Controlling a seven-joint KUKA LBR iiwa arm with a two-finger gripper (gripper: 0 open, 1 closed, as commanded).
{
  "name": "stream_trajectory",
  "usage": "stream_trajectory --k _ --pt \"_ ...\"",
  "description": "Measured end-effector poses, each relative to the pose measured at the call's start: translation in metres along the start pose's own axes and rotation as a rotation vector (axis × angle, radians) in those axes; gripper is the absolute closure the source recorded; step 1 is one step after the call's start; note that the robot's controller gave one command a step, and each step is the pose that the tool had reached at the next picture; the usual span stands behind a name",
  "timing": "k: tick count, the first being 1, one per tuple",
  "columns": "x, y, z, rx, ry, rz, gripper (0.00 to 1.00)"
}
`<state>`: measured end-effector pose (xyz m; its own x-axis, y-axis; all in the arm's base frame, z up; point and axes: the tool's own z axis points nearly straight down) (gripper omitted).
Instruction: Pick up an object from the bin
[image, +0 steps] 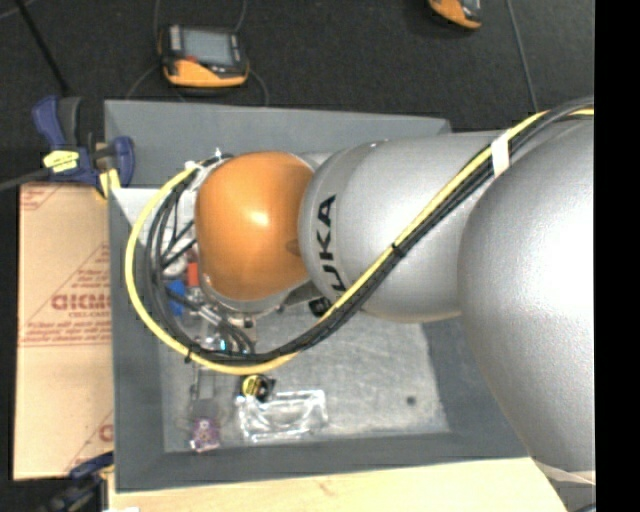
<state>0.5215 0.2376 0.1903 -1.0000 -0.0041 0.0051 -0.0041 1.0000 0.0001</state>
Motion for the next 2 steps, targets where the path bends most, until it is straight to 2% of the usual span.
stream_trajectory --k 1,2 --pt "0.025 -0.082 0.106 -0.001 -0.012 -0.37 0.0" --pt "0.025 -0.162 0.089 0.003 -0.007 -0.272 0.0"
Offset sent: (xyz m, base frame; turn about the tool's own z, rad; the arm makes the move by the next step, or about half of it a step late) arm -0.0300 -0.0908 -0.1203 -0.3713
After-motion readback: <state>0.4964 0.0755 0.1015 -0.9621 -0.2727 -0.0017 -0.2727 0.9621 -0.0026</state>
